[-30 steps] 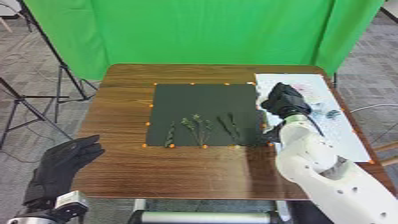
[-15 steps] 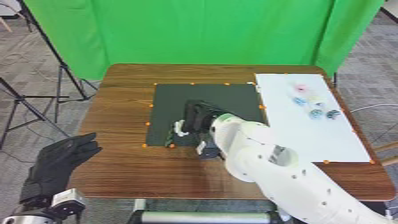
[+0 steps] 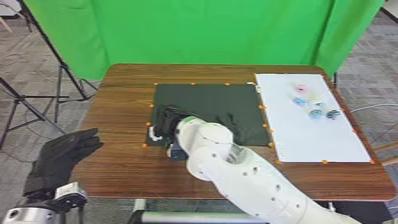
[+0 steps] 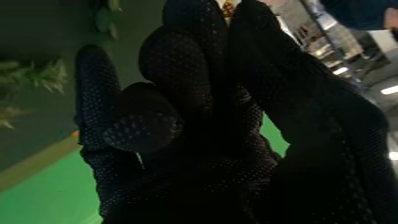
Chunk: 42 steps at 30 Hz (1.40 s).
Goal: Arrange flowers
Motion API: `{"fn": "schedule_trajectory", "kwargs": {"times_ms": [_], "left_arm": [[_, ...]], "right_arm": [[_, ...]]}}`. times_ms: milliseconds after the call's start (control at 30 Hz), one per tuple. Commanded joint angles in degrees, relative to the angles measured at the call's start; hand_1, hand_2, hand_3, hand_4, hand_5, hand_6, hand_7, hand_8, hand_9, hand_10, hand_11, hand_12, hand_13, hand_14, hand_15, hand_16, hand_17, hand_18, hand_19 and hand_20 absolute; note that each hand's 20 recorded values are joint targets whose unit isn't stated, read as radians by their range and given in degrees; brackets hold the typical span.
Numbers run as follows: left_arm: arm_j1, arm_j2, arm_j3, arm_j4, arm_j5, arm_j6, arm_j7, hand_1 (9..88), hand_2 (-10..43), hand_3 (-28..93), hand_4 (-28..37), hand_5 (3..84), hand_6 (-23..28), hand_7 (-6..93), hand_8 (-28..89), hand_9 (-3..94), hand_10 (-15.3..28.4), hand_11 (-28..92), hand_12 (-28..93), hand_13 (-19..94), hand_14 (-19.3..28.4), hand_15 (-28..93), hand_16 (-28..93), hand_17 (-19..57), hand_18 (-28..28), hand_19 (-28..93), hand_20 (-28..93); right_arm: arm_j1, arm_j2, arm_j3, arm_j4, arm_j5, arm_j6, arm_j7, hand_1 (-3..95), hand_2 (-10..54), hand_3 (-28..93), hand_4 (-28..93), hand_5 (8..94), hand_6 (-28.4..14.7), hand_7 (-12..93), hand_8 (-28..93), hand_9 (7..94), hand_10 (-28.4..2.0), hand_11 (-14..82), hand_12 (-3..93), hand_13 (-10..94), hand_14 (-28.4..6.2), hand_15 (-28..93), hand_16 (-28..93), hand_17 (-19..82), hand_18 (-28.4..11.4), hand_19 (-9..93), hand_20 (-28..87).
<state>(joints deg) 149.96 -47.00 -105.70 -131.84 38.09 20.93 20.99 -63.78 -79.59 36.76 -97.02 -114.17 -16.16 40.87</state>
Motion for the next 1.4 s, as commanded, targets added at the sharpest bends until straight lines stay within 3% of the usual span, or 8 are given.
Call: {"fn": "schedule_trajectory", "kwargs": {"times_ms": [33, 433, 633, 1067, 1233, 1300, 1333, 1400], "left_arm": [[-2.14, 0.04, 0.4, 0.35, 0.84, -1.39, -1.43, 27.5, 7.8, 81, -18.3, 51.3, 16.1, 17.9, -10, 42.0, 23.4, 43, 10, 29, 27.8, 63, -13, -9.4, 20.8, 59, 16], [-3.37, 0.38, 0.73, 0.71, 0.93, -1.92, -1.79, 27.6, 7.7, 81, -18.0, 51.4, 16.2, 17.9, -10, 42.1, 23.4, 43, 10, 29, 27.9, 63, -13, -9.4, 20.8, 59, 16], [-4.17, 0.31, 0.79, 0.89, 1.36, -2.41, -2.73, 27.6, 7.9, 81, -18.0, 51.4, 16.2, 17.9, -10, 42.1, 23.4, 43, 10, 29, 28.0, 63, -13, -9.4, 20.8, 59, 16], [-4.39, 0.32, 0.88, 1.03, 1.65, -2.91, -3.31, 27.6, 7.8, 81, -17.9, 51.4, 16.1, 17.8, -10, 42.0, 23.4, 43, 10, 29, 27.9, 63, -13, -9.4, 20.8, 59, 16], [-2.32, -0.06, -0.16, 0.48, 1.35, -2.37, -2.76, 27.5, 7.8, 81, -17.9, 51.3, 16.1, 17.8, -10, 42.0, 23.4, 43, 10, 29, 27.9, 63, -13, -9.4, 20.8, 59, 16], [-1.75, -0.12, -0.62, 0.2, 1.25, -2.02, -2.49, 27.5, 7.7, 81, -17.8, 51.3, 16.1, 17.9, -10, 42.0, 23.4, 43, 10, 29, 27.9, 63, -13, -9.4, 20.8, 59, 16], [-1.41, -0.26, -0.8, 0.1, 1.25, -1.94, -2.38, 27.5, 7.8, 81, -17.9, 51.4, 16.2, 17.8, -10, 42.0, 23.4, 43, 10, 29, 27.9, 63, -13, -9.4, 20.8, 59, 16], [-1.35, -0.37, -0.72, 0.13, 1.08, -1.99, -2.2, 27.5, 7.8, 81, -17.9, 51.3, 16.2, 17.8, -10, 42.1, 23.4, 43, 10, 29, 27.9, 63, -13, -9.4, 20.8, 59, 16]], "right_arm": [[1.25, -1.25, -0.04, 2.5, -3.77, 2.72, 2.9, 50.1, -7.1, 77, -28, 80.0, -3.4, 36, 16, 77.9, -13.1, 53.3, 35.7, 78, -8.5, 76, 27, 29, -22.0, 87, -2], [0.95, -1.19, -1.08, 1.5, -7.46, 1.89, 0.5, 45.8, -9.5, 75, -28, 76.7, -3.9, 38, 15, 74.6, -15.4, 55.4, 33.9, 75, -10.0, 76, 27, 27, -23.8, 86, 0], [0.66, -1.94, -0.83, 1.51, -8.29, 0.78, -0.17, 43.6, -9.5, 75, -28, 75.5, -4.3, 38, 15, 72.7, -16.3, 57.7, 29.9, 73, -10.5, 76, 27, 26, -24.4, 85, 1], [0.82, -1.11, -1.21, 1.73, -9.03, 0.96, 0.43, 41.8, -9.5, 75, -28, 74.9, -4.5, 38, 14, 72.1, -16.9, 57.8, 29.4, 73, -11.1, 77, 27, 26, -24.9, 84, 2], [-0.73, 0.8, -0.39, -3.2, -5.06, -6.78, 0.1, 41.6, -9.5, 76, -28, 74.8, -4.6, 38, 14, 72.0, -17.2, 57.7, 29.3, 72, -11.3, 77, 26, 26, -25.1, 84, 2], [-1.56, 1.96, -0.18, -5.9, -3.03, -9.66, -0.49, 38.8, -6.8, 77, -27, 75.1, -4.6, 37, 13, 71.9, -17.5, 57.6, 29.2, 72, -11.7, 77, 26, 26, -25.5, 84, 2], [-1.85, 2.36, -0.4, -6.79, -3.49, -10.26, -1.29, 33.8, -2.2, 78, -25, 75.8, -4.7, 38, -1, 71.9, -17.9, 57.5, 29.1, 72, -12.8, 77, 26, 25, -26.1, 84, 4], [-2.18, 3.05, -0.77, -8.36, -4.65, -11.72, -3.16, 29.1, 2.3, 78, -24, 76.8, -5.2, 38, -10, 71.7, -18.6, 57.2, 28.9, 71, -13.9, 78, 26, 25, -27.1, 84, 5]]}}
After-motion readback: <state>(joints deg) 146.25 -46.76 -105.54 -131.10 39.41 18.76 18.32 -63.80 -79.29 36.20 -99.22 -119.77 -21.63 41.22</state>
